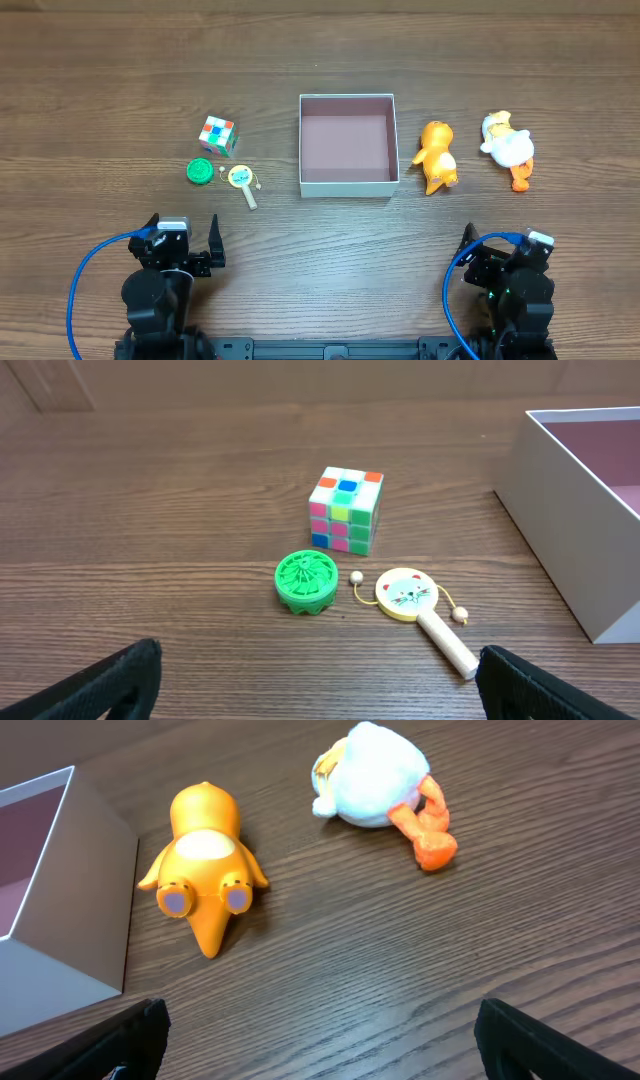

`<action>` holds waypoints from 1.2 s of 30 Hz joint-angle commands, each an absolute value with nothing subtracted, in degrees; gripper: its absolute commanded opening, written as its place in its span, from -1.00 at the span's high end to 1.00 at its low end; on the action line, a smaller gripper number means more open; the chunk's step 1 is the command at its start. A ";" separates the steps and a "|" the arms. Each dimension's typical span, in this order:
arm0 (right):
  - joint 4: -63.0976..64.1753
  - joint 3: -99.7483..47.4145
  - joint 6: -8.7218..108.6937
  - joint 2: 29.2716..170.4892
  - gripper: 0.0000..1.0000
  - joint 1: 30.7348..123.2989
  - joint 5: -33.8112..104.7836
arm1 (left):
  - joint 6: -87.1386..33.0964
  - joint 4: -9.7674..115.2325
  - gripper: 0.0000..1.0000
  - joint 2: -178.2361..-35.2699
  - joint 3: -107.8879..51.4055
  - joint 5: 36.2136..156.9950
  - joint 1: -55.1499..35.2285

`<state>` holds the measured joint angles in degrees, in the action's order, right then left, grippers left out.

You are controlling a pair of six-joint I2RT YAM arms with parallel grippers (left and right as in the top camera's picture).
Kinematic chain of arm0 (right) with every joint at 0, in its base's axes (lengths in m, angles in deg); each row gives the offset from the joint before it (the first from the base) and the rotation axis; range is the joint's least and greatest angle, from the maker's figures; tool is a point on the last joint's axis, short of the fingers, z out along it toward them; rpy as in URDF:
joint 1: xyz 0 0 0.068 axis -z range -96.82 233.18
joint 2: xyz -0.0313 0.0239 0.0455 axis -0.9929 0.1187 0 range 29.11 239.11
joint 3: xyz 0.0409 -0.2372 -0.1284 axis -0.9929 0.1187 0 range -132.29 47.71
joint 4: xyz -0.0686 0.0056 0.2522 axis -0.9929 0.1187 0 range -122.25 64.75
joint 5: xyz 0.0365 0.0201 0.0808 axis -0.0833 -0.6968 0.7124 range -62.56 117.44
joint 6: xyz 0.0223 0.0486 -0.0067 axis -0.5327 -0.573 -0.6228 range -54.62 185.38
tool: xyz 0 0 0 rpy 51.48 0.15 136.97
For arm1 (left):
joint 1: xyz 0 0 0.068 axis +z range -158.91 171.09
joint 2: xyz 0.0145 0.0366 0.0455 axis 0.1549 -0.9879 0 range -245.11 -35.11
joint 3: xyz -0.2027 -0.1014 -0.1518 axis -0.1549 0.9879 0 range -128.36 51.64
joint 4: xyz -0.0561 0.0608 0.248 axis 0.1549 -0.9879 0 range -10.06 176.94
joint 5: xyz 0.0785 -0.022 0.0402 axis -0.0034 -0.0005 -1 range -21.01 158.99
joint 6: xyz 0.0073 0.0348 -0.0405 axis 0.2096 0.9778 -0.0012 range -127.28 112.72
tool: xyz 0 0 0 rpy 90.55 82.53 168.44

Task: Pack container
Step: 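Move both grippers forward toward the toys on each side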

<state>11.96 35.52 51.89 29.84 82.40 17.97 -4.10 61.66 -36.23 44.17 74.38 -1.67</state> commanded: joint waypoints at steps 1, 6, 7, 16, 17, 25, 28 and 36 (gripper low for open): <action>11.61 35.39 51.91 29.27 -1.00 82.60 17.16 | -3.43 61.79 -1.00 -35.62 44.41 74.97 -1.43; 11.61 35.39 51.91 29.27 -1.00 82.60 17.16 | -3.43 61.79 -1.00 -35.62 44.39 74.97 -1.43; 11.61 35.39 51.91 29.27 -1.00 82.60 17.16 | -3.43 61.79 -1.00 -35.62 44.41 74.97 -1.43; 11.61 35.39 51.91 29.27 -1.00 82.60 17.16 | -3.43 61.81 -1.00 -35.62 44.41 74.97 -1.43; 11.61 35.39 51.91 29.27 -1.00 82.60 17.16 | -3.43 61.79 -1.00 -35.62 44.41 74.97 -1.43; 11.61 35.39 51.91 29.27 -1.00 82.60 17.16 | -3.43 61.79 -1.00 -35.62 44.41 74.97 -1.43; 11.61 35.39 51.91 29.27 -1.00 82.60 17.16 | -3.43 61.79 -1.00 -35.62 44.41 74.97 -1.43; 6.84 35.39 48.52 29.27 -1.00 82.60 25.84 | -4.13 61.88 -1.00 -35.62 44.41 76.19 -1.45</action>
